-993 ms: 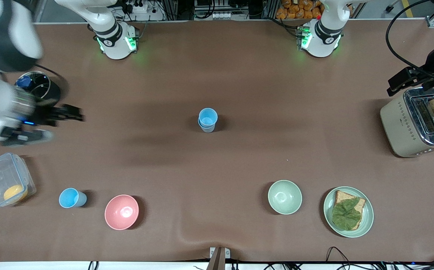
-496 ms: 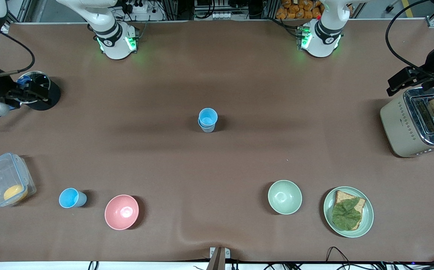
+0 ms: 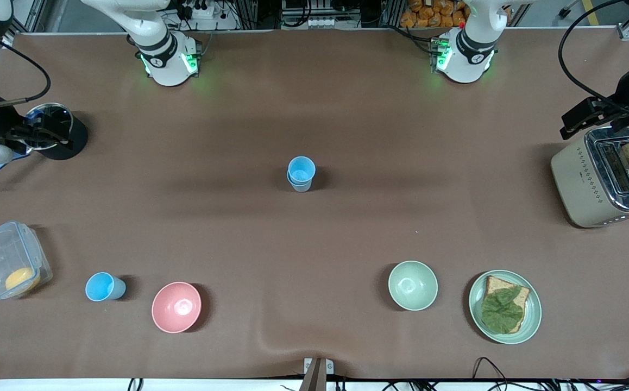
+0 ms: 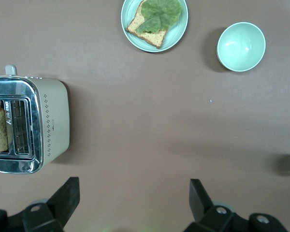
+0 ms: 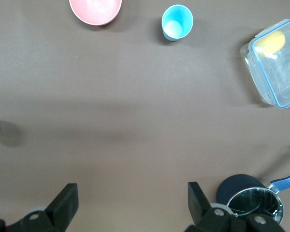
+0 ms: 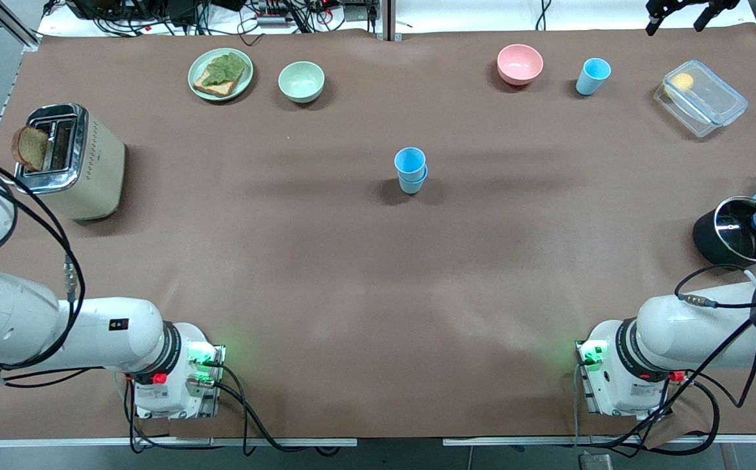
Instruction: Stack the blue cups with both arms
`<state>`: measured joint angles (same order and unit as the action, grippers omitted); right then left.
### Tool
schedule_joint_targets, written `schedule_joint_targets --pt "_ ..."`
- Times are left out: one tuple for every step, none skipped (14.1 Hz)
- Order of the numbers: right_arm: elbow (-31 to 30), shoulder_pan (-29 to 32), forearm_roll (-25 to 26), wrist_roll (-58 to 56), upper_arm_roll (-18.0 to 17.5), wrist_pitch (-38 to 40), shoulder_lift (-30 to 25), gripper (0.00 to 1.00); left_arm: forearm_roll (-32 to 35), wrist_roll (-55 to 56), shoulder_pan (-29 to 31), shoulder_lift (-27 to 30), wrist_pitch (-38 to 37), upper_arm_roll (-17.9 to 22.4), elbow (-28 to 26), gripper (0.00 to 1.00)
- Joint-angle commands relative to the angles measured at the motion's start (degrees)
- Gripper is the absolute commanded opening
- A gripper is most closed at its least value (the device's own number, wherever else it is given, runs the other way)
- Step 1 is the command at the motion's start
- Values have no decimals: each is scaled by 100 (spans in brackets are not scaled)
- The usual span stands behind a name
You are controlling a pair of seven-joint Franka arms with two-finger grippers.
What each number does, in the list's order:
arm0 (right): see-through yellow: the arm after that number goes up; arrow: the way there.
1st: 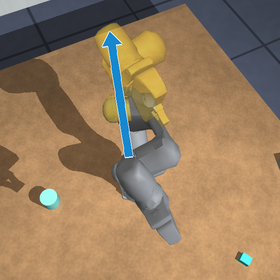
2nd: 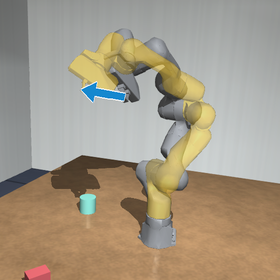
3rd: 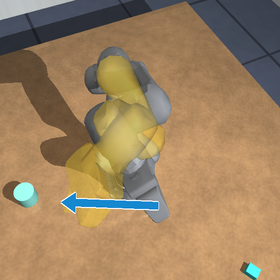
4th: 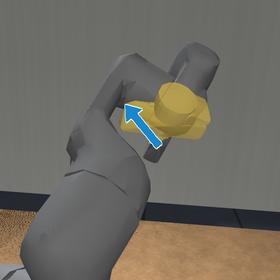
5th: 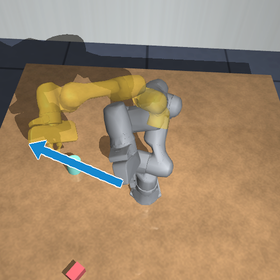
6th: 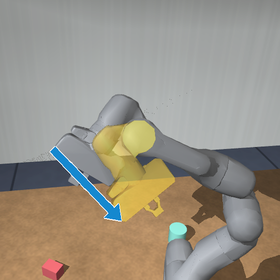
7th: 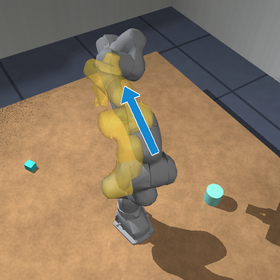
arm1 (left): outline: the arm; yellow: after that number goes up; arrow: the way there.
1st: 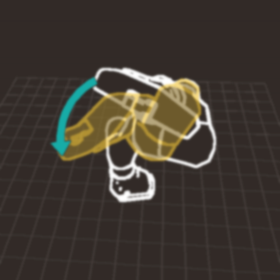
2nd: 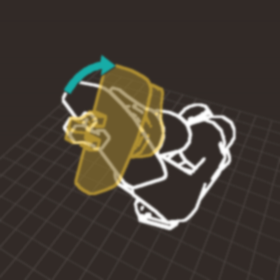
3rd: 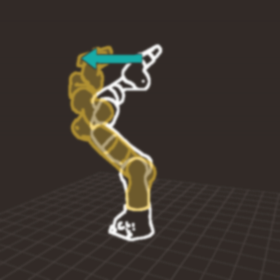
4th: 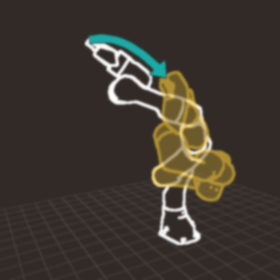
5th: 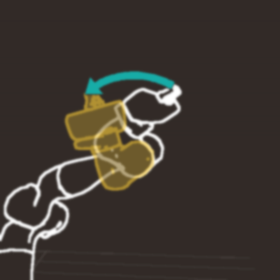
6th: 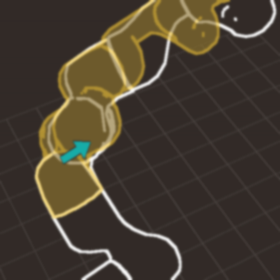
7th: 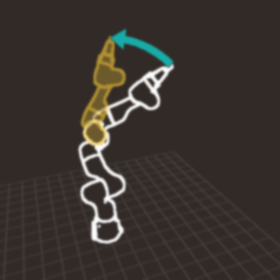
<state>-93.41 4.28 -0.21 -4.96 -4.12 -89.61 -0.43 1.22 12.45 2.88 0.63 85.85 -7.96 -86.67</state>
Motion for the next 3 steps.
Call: schedule_joint_targets --pt "-63 12 109 -76 -10 -13 -124 100 28 -58 37 -19 -34 -31 71 100" --pt "-63 12 109 -76 -18 -4 -124 100 28 -58 28 -19 -34 -31 71 100" --pt "-54 12 101 -76 -18 5 -124 100 36 -58 20 -19 -42 -31 71 100"
